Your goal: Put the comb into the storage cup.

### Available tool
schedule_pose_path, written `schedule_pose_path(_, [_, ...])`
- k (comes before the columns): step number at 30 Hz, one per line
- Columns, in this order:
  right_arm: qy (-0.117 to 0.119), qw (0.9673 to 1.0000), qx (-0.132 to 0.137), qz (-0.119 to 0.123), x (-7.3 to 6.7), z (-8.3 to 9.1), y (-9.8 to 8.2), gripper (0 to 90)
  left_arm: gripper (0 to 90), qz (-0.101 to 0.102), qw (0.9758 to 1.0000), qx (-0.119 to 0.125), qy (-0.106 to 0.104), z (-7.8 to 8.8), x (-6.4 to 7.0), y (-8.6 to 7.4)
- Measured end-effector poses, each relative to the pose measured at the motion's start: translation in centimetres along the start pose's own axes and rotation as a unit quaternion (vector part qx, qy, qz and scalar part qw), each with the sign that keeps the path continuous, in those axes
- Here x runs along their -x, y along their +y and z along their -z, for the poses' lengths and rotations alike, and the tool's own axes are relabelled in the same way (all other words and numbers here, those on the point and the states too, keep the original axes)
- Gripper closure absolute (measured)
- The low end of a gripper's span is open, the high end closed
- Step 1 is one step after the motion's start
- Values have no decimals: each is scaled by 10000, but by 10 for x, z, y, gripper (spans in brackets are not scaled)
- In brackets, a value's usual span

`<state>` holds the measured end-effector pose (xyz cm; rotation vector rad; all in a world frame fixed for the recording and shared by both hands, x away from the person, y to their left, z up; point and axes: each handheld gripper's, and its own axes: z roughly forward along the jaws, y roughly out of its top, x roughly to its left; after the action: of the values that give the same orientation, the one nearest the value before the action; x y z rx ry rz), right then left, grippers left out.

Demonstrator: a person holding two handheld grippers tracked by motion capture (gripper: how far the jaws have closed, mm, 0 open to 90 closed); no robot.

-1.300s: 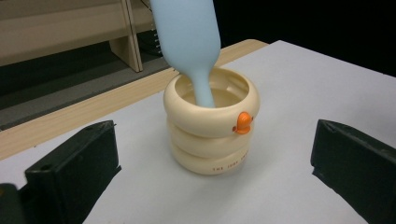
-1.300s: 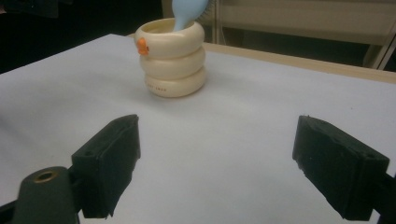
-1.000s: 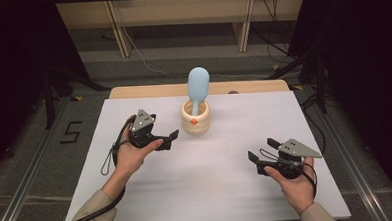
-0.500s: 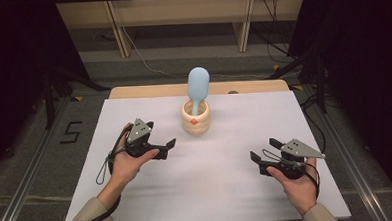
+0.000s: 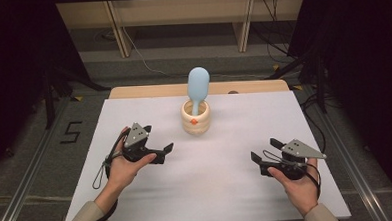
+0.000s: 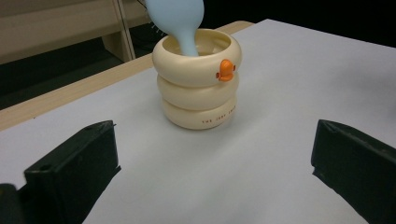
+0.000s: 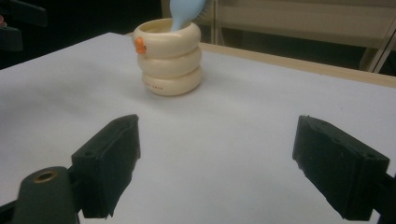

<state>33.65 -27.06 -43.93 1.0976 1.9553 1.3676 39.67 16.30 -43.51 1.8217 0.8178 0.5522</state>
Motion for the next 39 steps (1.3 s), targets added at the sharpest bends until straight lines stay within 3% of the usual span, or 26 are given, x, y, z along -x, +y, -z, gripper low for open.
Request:
schedule_pose_path(16, [-25, 10000, -36, 24, 3, 3, -1, 158, 5, -10, 10000, -87, 20, 14, -9, -14])
schedule_pose_path(24, [-37, 10000, -54, 10, 5, 5, -2, 159, 5, 61, 9998, -140, 138, 22, -18, -23])
schedule_pose_path(39, [-45, 10000, -83, 14, 7, 8, -5, 158, 7, 128, 9996, -7, 244, 36, -25, -33])
